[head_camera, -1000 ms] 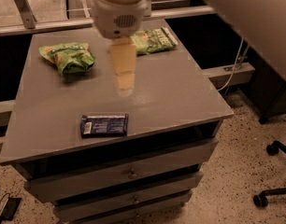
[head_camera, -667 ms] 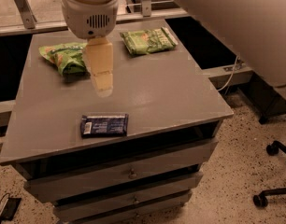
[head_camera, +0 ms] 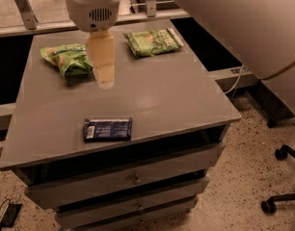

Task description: Move green rice chip bag near rxbar blueberry

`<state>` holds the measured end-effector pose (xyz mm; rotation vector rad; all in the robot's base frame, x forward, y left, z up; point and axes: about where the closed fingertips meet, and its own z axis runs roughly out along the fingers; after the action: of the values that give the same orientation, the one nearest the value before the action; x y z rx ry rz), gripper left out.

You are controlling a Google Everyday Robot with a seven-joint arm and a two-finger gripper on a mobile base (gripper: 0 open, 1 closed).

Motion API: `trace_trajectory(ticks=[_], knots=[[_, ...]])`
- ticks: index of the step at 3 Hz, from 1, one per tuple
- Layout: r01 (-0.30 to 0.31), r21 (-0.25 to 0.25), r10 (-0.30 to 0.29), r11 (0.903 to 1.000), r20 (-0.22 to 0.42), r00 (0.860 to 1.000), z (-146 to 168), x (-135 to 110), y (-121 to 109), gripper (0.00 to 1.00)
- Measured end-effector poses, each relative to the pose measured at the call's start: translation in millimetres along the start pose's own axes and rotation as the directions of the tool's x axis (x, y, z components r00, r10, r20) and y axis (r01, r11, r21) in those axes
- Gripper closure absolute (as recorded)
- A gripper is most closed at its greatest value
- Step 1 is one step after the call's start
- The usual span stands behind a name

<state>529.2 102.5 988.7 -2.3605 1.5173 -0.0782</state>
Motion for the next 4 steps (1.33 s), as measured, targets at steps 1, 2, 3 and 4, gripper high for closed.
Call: trace_trajectory(ticks=[1,2,3,4], knots=[[-0.007,0.056,0.009,0.9984,-0.036,0.999,13,16,-55,0.0],[-0.081,0.117,0.086,0.9898,-0.037,0.996,40,39,-98,0.0],[-0.202,0.175,0.198,0.9637,0.04,0.979,76,55,-123,0.0],[-0.354,0.176,0.329,0.9186,0.154,0.932,124,64,-135,0.0]])
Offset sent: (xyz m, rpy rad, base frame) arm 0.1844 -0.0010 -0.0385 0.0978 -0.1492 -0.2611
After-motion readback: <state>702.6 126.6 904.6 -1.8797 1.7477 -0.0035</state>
